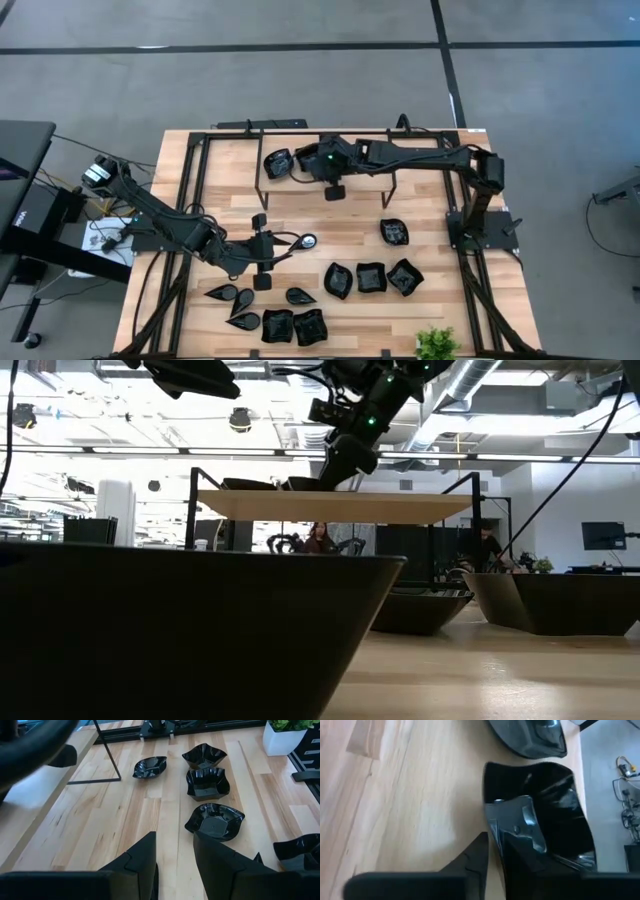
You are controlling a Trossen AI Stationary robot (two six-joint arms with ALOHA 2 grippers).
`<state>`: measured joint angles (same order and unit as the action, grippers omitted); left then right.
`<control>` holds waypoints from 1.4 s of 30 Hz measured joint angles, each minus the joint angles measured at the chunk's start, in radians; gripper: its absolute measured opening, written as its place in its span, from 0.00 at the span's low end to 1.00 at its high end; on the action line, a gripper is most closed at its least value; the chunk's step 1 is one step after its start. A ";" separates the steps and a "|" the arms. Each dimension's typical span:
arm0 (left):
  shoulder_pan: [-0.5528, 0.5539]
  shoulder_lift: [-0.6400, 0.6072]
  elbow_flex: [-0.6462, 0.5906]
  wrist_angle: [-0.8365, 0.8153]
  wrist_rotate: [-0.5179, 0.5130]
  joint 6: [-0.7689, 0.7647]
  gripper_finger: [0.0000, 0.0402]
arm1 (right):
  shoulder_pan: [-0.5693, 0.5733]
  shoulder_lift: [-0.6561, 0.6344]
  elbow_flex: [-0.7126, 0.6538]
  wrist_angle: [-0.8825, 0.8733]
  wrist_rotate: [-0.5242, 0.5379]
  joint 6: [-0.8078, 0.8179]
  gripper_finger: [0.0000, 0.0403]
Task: Pick & Place Mini shaped plates
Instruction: Put the black distorted square plate on the shelf
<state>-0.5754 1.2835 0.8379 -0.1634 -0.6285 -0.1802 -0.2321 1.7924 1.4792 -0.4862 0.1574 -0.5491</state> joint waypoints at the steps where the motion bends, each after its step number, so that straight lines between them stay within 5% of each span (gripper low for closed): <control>1: 0.000 0.000 0.000 0.001 0.000 0.000 0.33 | 0.000 0.000 0.000 -0.006 0.000 0.000 0.09; 5: 0.000 0.000 0.000 0.001 0.000 0.000 0.33 | 0.002 -0.009 0.000 -0.026 0.000 0.000 0.01; 20: 0.000 0.000 0.000 0.001 0.000 0.000 0.33 | 0.009 -0.011 0.002 -0.109 0.008 0.102 0.05; 30: 0.000 0.000 0.000 0.001 0.000 0.000 0.33 | 0.075 -0.009 0.000 -0.118 0.172 0.085 0.21; 42: 0.000 0.000 0.000 0.001 0.000 -0.004 0.33 | 0.210 -0.013 0.107 -0.251 0.335 0.140 0.24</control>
<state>-0.5753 1.2835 0.8379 -0.1627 -0.6283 -0.1844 -0.0225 1.7794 1.5862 -0.7372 0.4919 -0.4095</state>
